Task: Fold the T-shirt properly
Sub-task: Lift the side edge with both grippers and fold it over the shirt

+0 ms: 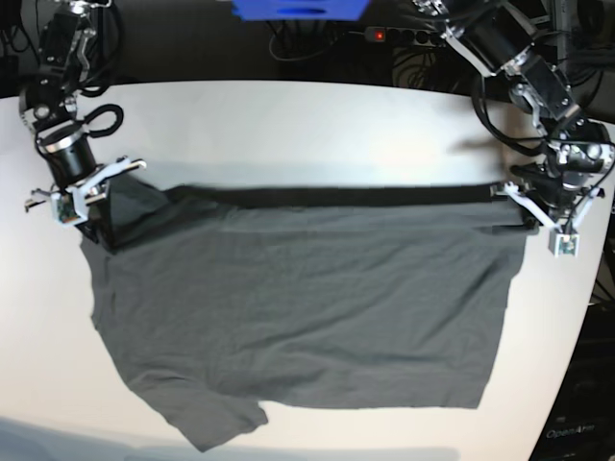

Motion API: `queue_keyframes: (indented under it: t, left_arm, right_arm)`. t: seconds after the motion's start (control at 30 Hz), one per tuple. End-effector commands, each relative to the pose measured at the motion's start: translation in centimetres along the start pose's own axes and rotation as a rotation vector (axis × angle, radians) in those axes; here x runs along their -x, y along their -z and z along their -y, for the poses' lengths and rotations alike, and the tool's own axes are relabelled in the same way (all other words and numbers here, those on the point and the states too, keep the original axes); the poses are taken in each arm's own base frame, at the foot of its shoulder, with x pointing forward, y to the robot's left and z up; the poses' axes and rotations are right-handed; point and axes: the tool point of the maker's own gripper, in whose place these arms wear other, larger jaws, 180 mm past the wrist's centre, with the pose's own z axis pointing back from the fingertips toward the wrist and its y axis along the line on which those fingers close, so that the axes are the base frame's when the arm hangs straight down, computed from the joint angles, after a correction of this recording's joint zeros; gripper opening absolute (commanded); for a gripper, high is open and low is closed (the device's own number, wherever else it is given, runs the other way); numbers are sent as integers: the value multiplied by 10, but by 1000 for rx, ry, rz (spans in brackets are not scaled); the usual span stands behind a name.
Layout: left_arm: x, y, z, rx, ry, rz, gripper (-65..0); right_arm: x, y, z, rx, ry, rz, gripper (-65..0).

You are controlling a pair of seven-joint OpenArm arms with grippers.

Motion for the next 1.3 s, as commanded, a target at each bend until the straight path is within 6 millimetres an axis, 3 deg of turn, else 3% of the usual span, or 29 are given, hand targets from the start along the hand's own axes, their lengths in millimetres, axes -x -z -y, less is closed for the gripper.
queue_keyframes:
  t: [0.0, 0.37, 0.67, 0.87, 1.0, 1.27]
  left_arm:
    - [-18, -2, -4, -11, -3, 55, -624]
    - [-38, 21, 16, 61, -62, 77, -624]
    - [-67, 27, 22, 87, -76, 124, -624]
    - [-88, 30, 65, 177, 16, 155, -624]
    - [-94, 30, 80, 205, 46, 163, -624]
    - [-127, 26, 73, 186, 62, 223, -624]
  right_arm:
    - [-19, 3, 8, 13, -13, 62, -643]
    - [-34, 18, 19, 27, -30, 88, -643]
    - [-23, 28, 21, 28, 1, 67, -643]
    - [-23, 40, 8, -13, 13, 72, -643]
    - [-26, 47, -1, -40, 15, 77, -643]
    - [-33, 66, 10, -28, -18, 50, -643]
